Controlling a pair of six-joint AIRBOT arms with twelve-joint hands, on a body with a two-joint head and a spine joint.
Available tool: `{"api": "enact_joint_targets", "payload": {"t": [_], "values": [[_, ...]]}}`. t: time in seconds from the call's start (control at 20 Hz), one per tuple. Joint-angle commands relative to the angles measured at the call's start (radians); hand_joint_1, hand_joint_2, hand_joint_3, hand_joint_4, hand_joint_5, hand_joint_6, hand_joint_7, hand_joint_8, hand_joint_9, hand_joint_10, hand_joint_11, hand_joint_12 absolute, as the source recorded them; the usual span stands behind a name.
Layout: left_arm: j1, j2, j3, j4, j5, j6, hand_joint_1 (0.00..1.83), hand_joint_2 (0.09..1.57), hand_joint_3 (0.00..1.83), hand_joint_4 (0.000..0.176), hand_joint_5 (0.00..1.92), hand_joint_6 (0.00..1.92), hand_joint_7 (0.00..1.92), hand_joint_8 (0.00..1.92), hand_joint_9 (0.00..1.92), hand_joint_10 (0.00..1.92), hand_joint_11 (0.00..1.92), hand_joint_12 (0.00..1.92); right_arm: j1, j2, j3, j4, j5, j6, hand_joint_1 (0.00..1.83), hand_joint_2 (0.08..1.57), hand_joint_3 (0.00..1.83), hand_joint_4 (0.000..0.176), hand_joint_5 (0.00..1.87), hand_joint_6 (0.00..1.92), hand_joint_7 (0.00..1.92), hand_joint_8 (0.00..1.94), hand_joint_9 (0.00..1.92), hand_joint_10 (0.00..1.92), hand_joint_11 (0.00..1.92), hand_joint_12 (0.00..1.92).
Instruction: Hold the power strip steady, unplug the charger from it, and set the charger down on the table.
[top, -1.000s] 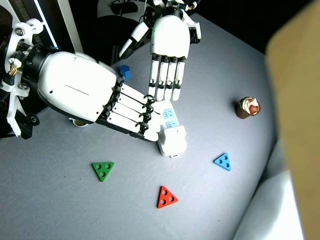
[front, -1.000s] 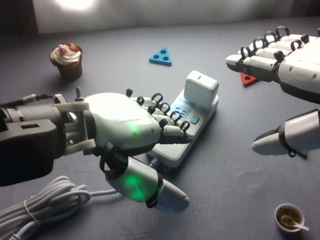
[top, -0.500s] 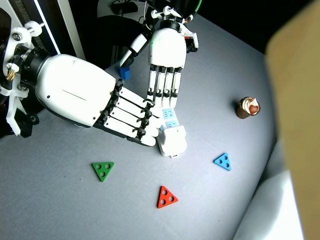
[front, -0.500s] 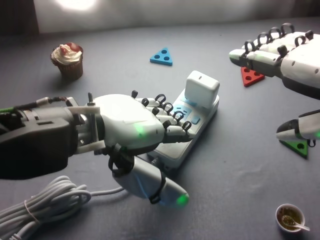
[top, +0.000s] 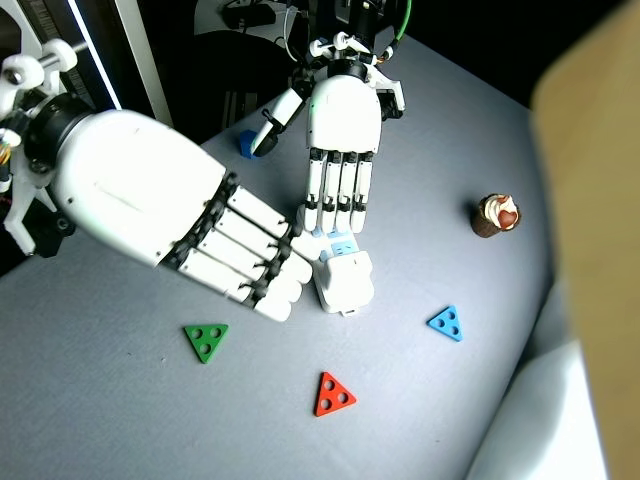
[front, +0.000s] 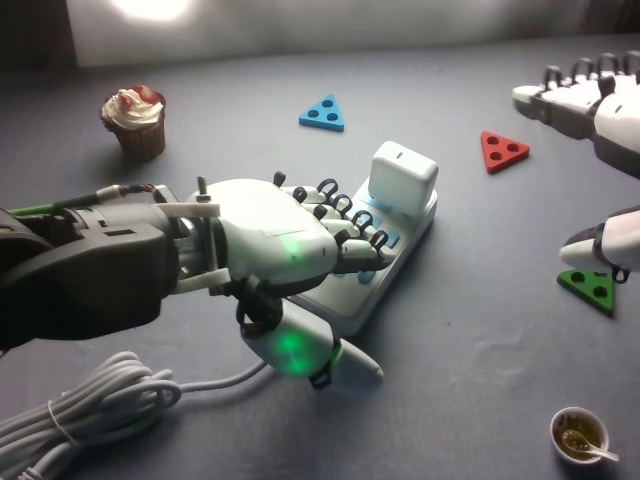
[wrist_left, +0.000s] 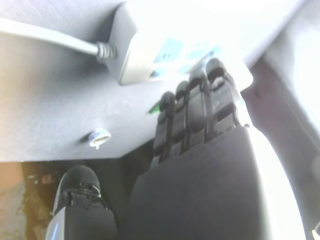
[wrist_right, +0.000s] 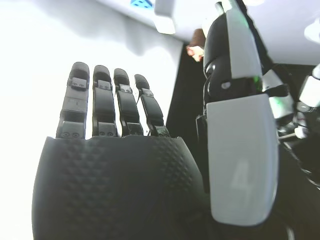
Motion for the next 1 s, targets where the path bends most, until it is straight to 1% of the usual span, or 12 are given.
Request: {"api": "enact_joint_targets", "payload": {"t": [0.0, 0.05, 0.15, 0.2, 0.25, 0.35, 0.5, 0.55, 0.65, 0.75, 0.85, 0.95], "values": [[-0.001, -0.008, 0.007, -0.002, -0.084, 0.004, 0.03, 1.02, 0.0, 0.0, 0.13, 0.01, 0.13, 0.01, 0.12, 0.01, 0.03, 0.16, 0.015, -0.01, 0.001, -0.003, 0.091, -0.034, 1.02, 1.05, 0.01, 0.0, 0.0, 0.0, 0.0, 0.0, 0.0, 0.0, 0.03, 0.02], [0.002, -0.011, 0.01, -0.002, -0.084, 0.004, 0.03, 1.02, 0.0, 0.0, 0.13, 0.01, 0.13, 0.01, 0.12, 0.01, 0.03, 0.16, 0.017, -0.03, 0.006, 0.02, 0.12, -0.049, 1.02, 1.05, 0.01, 0.0, 0.0, 0.0, 0.0, 0.0, 0.0, 0.0, 0.03, 0.02], [0.007, -0.018, 0.017, -0.002, -0.084, 0.007, 0.01, 1.02, 0.0, 0.0, 0.13, 0.0, 0.12, 0.0, 0.11, 0.0, 0.02, 0.15, 0.021, -0.059, 0.013, 0.053, 0.129, -0.05, 1.02, 1.05, 0.01, 0.0, 0.01, 0.0, 0.0, 0.0, 0.01, 0.0, 0.04, 0.03], [0.009, -0.02, 0.02, -0.002, -0.084, 0.007, 0.03, 1.02, 0.0, 0.0, 0.14, 0.01, 0.13, 0.0, 0.12, 0.01, 0.03, 0.15, 0.023, -0.07, 0.015, 0.058, 0.137, -0.051, 1.03, 1.06, 0.01, 0.0, 0.02, 0.01, 0.0, 0.0, 0.0, 0.0, 0.03, 0.02], [0.014, -0.024, 0.024, -0.002, -0.082, 0.007, 0.04, 1.02, 0.0, 0.0, 0.15, 0.01, 0.14, 0.01, 0.13, 0.01, 0.03, 0.16, 0.024, -0.099, 0.017, 0.055, 0.165, -0.051, 1.03, 1.06, 0.01, 0.0, 0.02, 0.01, 0.0, 0.0, 0.0, 0.0, 0.04, 0.03], [0.021, -0.03, 0.03, -0.002, -0.082, 0.007, 0.01, 1.02, 0.0, 0.0, 0.14, 0.0, 0.14, 0.0, 0.12, 0.0, 0.01, 0.14, 0.025, -0.128, 0.02, 0.049, 0.186, -0.043, 1.05, 1.06, 0.01, 0.0, 0.02, 0.01, 0.0, 0.0, 0.01, 0.0, 0.04, 0.03], [0.033, -0.041, 0.04, -0.003, -0.081, 0.007, 0.0, 1.02, 0.0, 0.0, 0.12, 0.0, 0.13, 0.0, 0.1, 0.0, 0.0, 0.14, 0.003, -0.177, 0.021, -0.02, 0.256, 0.062, 1.03, 1.06, 0.0, 0.0, 0.05, 0.01, 0.01, 0.01, 0.03, 0.01, 0.06, 0.04], [0.034, -0.044, 0.042, -0.003, -0.08, 0.007, 0.02, 1.02, 0.0, 0.0, 0.13, 0.01, 0.14, 0.01, 0.11, 0.0, 0.0, 0.14, 0.001, -0.185, 0.023, -0.02, 0.271, 0.083, 1.03, 1.06, 0.0, 0.0, 0.05, 0.01, 0.02, 0.01, 0.04, 0.01, 0.07, 0.04], [0.043, -0.049, 0.043, -0.011, -0.076, 0.007, 0.01, 1.02, 0.0, 0.0, 0.13, 0.0, 0.14, 0.0, 0.11, 0.0, 0.0, 0.14, 0.0, -0.207, 0.041, -0.02, 0.273, 0.161, 1.05, 1.06, 0.0, 0.0, 0.06, 0.01, 0.03, 0.01, 0.05, 0.01, 0.08, 0.05], [0.047, -0.054, 0.044, -0.021, -0.067, 0.007, 0.02, 1.02, 0.0, 0.0, 0.13, 0.01, 0.14, 0.01, 0.11, 0.0, 0.0, 0.14, 0.0, -0.231, 0.06, -0.022, 0.277, 0.18, 1.05, 1.07, 0.0, 0.0, 0.05, 0.0, 0.02, 0.0, 0.04, 0.01, 0.06, 0.04], [0.053, -0.056, 0.045, -0.036, -0.057, 0.007, 0.03, 1.02, 0.0, 0.0, 0.15, 0.01, 0.16, 0.01, 0.13, 0.01, 0.02, 0.14, 0.0, -0.263, 0.091, -0.048, 0.291, 0.229, 1.06, 1.08, 0.01, 0.0, 0.06, 0.01, 0.02, 0.0, 0.04, 0.01, 0.06, 0.04], [0.053, -0.056, 0.044, -0.038, -0.05, 0.007, 0.03, 1.02, 0.0, 0.0, 0.14, 0.0, 0.14, 0.0, 0.12, 0.0, 0.01, 0.14, 0.009, -0.287, 0.12, -0.053, 0.291, 0.272, 1.06, 1.1, 0.01, 0.0, 0.03, 0.0, 0.0, 0.0, 0.02, 0.0, 0.04, 0.04]]}}
